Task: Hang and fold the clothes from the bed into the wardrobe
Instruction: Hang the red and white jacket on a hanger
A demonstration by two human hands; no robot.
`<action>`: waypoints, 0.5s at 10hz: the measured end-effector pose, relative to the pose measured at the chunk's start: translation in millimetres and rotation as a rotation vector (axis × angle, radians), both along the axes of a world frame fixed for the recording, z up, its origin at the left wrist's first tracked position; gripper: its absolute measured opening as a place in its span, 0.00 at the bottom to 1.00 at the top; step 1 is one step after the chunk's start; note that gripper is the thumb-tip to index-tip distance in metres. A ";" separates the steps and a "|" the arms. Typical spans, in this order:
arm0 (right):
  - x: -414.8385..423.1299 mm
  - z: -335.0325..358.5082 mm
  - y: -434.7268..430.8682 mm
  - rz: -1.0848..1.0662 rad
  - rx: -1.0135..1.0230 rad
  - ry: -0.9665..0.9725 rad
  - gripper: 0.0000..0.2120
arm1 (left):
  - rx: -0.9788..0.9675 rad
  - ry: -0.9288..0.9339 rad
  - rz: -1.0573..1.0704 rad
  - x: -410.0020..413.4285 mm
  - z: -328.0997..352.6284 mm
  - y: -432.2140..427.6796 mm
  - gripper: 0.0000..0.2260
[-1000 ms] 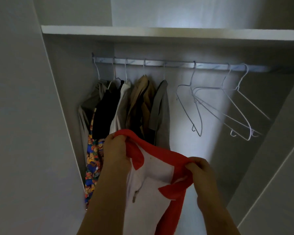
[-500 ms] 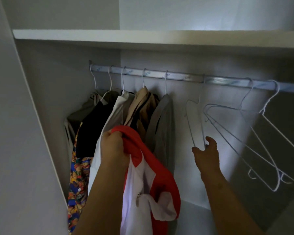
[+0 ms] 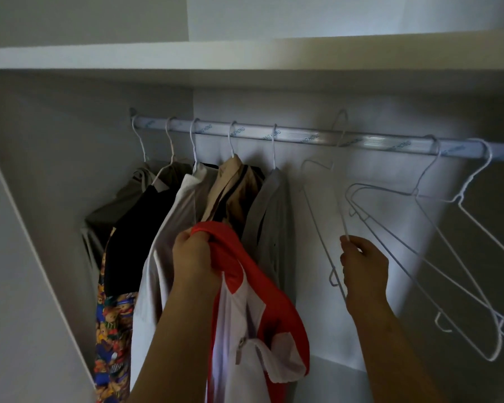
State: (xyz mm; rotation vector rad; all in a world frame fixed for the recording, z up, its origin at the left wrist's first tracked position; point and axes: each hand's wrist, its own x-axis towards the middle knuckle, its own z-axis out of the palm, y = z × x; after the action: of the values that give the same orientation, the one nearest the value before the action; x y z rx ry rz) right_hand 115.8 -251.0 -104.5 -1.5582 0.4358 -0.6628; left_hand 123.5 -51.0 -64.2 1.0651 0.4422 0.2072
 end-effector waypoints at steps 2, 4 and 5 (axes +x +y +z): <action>-24.7 -7.1 5.4 -0.007 -0.036 0.022 0.08 | 0.015 -0.014 -0.058 4.8 -9.9 1.1 0.17; -84.5 -15.5 24.9 -0.052 0.013 0.015 0.12 | 0.048 -0.006 -0.209 -19.5 -19.0 14.8 0.17; -117.0 -20.0 43.7 -0.105 0.032 -0.013 0.12 | 0.049 0.072 -0.343 -38.0 -26.9 34.3 0.19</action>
State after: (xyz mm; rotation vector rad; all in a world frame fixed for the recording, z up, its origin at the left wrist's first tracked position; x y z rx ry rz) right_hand -1.1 -207.4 -124.5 -1.5076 0.5195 -0.7428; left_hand 85.5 -16.7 -91.1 1.1817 0.3136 -0.1254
